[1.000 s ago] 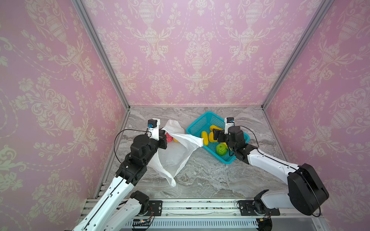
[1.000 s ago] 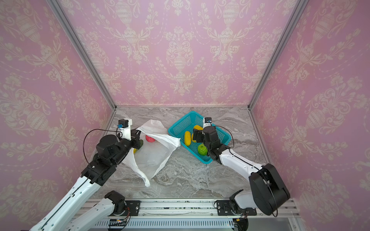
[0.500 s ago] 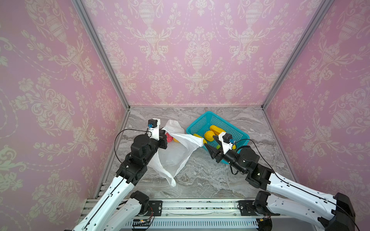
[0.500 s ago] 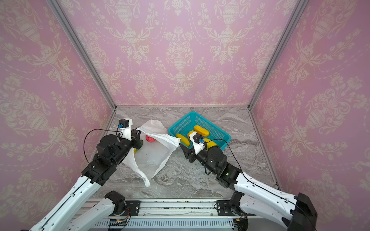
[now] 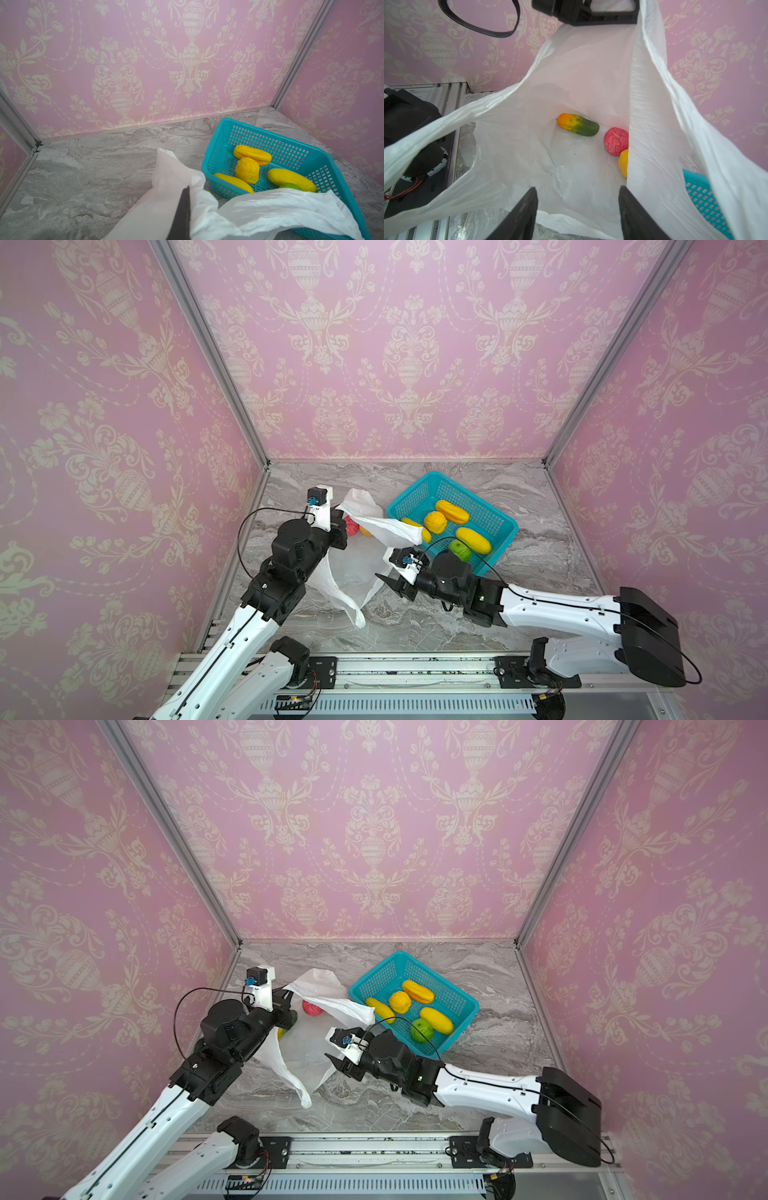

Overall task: Untie the knot of the plastic bag and take out the fruit
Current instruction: Pick up the fruit from the plastic bag.

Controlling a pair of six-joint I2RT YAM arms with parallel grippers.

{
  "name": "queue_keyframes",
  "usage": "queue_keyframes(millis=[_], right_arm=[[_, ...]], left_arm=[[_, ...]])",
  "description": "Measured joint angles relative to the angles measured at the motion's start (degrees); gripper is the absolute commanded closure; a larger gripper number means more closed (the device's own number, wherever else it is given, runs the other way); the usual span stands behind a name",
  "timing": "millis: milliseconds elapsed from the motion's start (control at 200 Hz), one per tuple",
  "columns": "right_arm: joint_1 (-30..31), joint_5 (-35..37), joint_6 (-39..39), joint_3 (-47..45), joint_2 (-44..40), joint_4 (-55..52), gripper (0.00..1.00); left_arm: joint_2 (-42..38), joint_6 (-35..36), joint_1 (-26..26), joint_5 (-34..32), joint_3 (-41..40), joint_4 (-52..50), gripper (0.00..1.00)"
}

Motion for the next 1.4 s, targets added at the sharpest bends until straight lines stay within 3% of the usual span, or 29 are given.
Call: queue_keyframes(millis=[230, 490, 816, 1116, 1401], right_arm=[[-0.5, 1.0, 0.7, 7.6, 11.6, 0.0, 0.46], [-1.2, 1.6, 3.6, 15.7, 20.5, -0.8, 0.44], [-2.4, 7.1, 8.5, 33.5, 37.4, -6.6, 0.36], [-7.0, 11.0, 10.2, 48.9, 49.1, -14.9, 0.19], [-7.5, 14.5, 11.7, 61.2, 57.9, -24.3, 0.07]], left_arm=[[0.0, 0.0, 0.0, 0.0, 0.0, 0.0, 1.00], [0.0, 0.0, 0.0, 0.0, 0.0, 0.0, 1.00], [0.0, 0.0, 0.0, 0.0, 0.0, 0.0, 1.00], [0.0, 0.0, 0.0, 0.0, 0.0, 0.0, 1.00], [0.0, 0.0, 0.0, 1.2, 0.0, 0.2, 1.00]])
